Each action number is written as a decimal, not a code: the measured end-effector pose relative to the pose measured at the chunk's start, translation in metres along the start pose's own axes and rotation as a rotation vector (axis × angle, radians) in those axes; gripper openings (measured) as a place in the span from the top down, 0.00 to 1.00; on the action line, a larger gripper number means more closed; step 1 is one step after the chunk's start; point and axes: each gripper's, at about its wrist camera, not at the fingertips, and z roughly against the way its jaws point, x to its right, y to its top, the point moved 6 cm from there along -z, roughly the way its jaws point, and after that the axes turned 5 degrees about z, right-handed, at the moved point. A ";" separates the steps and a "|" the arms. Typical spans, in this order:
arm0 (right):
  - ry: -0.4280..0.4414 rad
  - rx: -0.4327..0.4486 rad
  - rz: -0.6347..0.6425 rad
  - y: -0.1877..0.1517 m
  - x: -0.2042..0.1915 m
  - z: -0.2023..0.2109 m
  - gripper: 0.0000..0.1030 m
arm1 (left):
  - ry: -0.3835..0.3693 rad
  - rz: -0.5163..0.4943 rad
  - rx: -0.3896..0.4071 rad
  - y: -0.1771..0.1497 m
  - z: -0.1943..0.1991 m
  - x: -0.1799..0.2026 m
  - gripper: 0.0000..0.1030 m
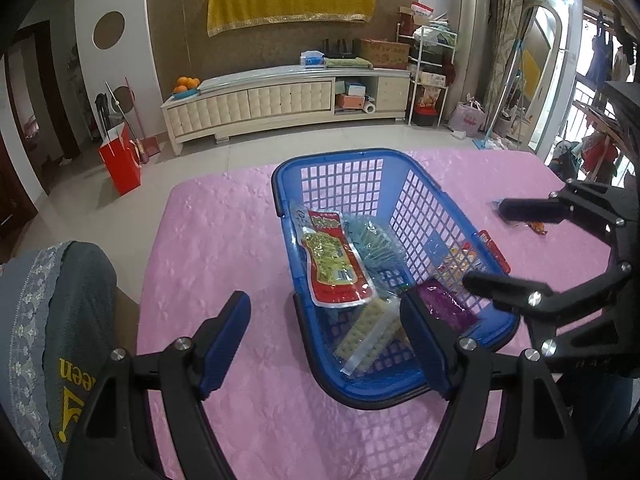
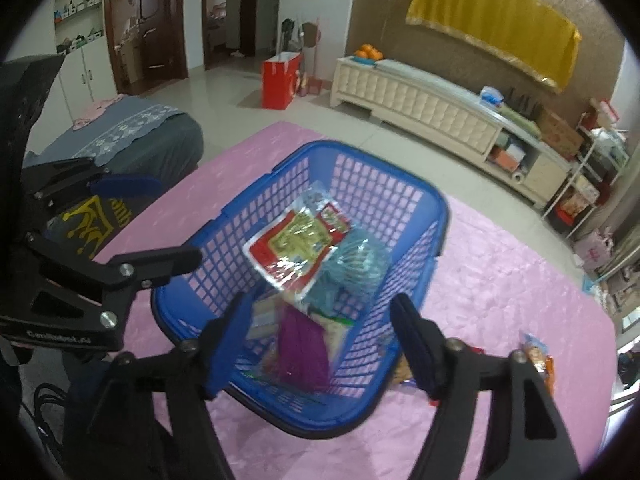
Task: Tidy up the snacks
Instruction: 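Open both tools to drop the cracker stick pack and purple wrapper into the basket, then withdraw both tools and move toward the bun bag and orange sausage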
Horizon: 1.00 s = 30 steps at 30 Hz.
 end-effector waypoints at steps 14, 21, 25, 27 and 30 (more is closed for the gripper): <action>-0.106 0.073 -0.053 -0.024 0.054 0.063 0.25 | -0.040 -0.090 0.049 0.022 0.028 0.081 0.27; -0.156 0.102 -0.093 -0.048 0.093 0.091 0.25 | -0.086 -0.165 0.045 0.036 0.021 0.149 0.27; -0.179 0.104 -0.124 -0.066 0.122 0.102 0.25 | -0.114 -0.198 0.031 0.042 0.010 0.187 0.27; -0.187 0.104 -0.141 -0.074 0.134 0.106 0.25 | -0.122 -0.208 0.021 0.046 0.004 0.203 0.27; -0.195 0.098 -0.179 -0.087 0.157 0.108 0.25 | -0.130 -0.221 0.011 0.050 -0.008 0.227 0.27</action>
